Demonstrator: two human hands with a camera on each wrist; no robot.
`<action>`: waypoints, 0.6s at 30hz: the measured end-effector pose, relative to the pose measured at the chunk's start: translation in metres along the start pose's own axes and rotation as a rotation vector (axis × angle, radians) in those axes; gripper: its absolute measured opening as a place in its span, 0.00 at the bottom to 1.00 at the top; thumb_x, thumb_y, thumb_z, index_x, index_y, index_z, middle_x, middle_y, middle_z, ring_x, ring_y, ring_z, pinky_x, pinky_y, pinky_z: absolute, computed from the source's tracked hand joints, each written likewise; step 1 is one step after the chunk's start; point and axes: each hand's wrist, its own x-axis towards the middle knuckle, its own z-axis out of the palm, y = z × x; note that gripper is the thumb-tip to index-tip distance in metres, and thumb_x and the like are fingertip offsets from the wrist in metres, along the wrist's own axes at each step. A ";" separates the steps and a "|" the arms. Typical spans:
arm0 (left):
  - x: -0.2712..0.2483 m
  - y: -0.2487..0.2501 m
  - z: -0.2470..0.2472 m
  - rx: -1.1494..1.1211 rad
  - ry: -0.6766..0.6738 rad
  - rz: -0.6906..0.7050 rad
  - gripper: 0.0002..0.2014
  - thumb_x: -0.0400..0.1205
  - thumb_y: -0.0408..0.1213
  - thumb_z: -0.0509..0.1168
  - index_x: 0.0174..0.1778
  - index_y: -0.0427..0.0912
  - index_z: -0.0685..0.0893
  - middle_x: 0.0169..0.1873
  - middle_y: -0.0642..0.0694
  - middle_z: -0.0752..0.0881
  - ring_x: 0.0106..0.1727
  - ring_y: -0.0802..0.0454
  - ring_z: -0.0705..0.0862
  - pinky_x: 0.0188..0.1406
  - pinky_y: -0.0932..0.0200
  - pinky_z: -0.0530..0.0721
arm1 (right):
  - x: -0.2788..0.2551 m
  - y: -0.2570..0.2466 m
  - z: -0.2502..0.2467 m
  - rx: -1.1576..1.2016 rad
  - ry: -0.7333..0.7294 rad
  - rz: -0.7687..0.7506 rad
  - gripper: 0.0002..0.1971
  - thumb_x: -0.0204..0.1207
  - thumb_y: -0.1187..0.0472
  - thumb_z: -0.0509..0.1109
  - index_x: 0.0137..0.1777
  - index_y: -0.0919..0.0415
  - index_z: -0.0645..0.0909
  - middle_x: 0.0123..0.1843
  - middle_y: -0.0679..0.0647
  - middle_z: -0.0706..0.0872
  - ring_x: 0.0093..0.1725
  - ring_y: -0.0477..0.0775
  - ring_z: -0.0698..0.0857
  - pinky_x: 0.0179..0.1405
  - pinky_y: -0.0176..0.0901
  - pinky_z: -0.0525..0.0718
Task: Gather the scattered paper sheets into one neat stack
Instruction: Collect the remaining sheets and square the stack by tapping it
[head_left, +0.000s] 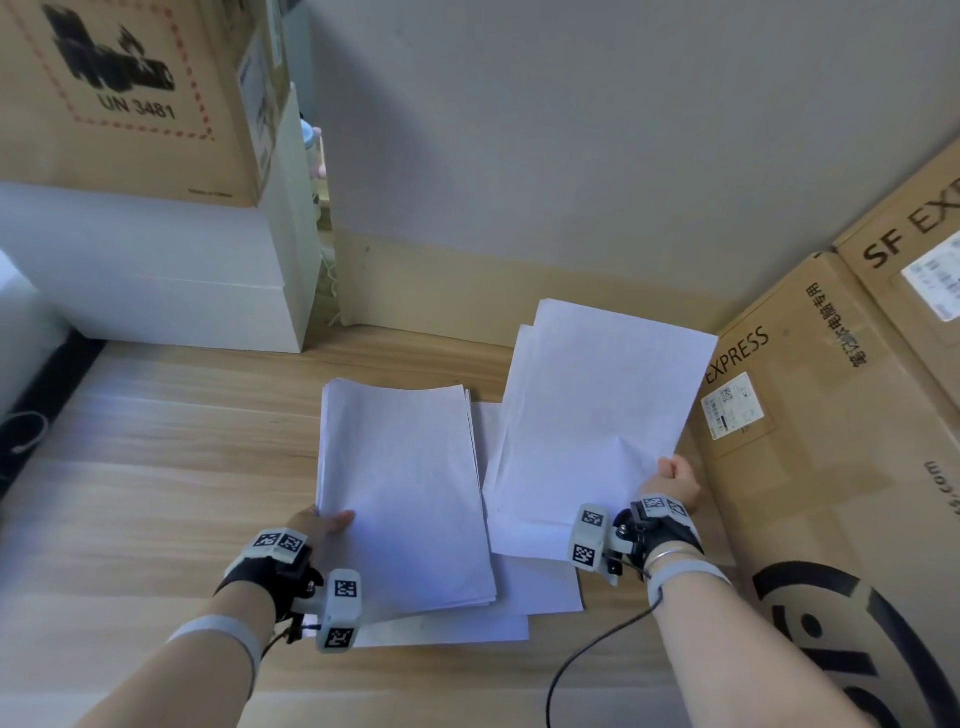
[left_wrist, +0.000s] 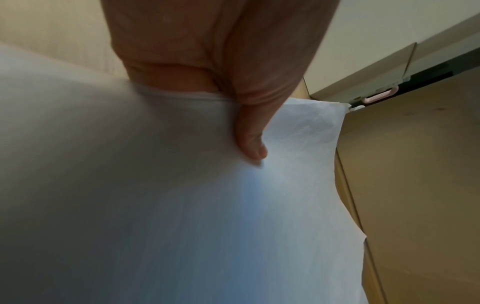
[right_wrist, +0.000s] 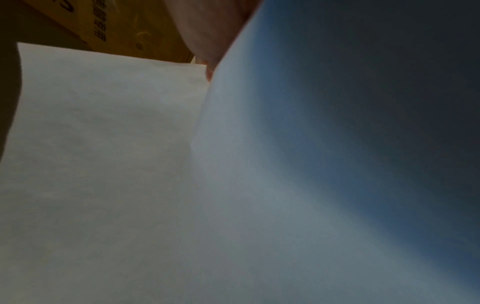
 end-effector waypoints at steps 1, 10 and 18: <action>0.001 0.000 0.001 -0.009 0.007 0.010 0.27 0.79 0.35 0.67 0.71 0.25 0.70 0.66 0.25 0.79 0.57 0.33 0.81 0.56 0.45 0.79 | -0.001 -0.002 0.001 0.004 0.000 -0.010 0.15 0.83 0.64 0.58 0.63 0.68 0.81 0.62 0.67 0.85 0.57 0.63 0.83 0.49 0.41 0.73; 0.002 -0.005 0.003 -0.009 0.033 0.060 0.25 0.78 0.31 0.69 0.70 0.26 0.73 0.64 0.24 0.80 0.64 0.28 0.80 0.65 0.40 0.79 | -0.009 -0.028 0.010 0.010 -0.027 -0.201 0.12 0.83 0.65 0.58 0.58 0.68 0.81 0.56 0.67 0.86 0.51 0.60 0.80 0.47 0.40 0.72; 0.003 -0.009 0.003 -0.005 0.038 0.076 0.26 0.76 0.32 0.71 0.69 0.27 0.74 0.64 0.24 0.81 0.64 0.28 0.81 0.66 0.37 0.79 | -0.004 -0.047 0.002 0.057 0.045 -0.282 0.12 0.82 0.65 0.58 0.57 0.68 0.81 0.57 0.67 0.86 0.49 0.54 0.78 0.47 0.40 0.73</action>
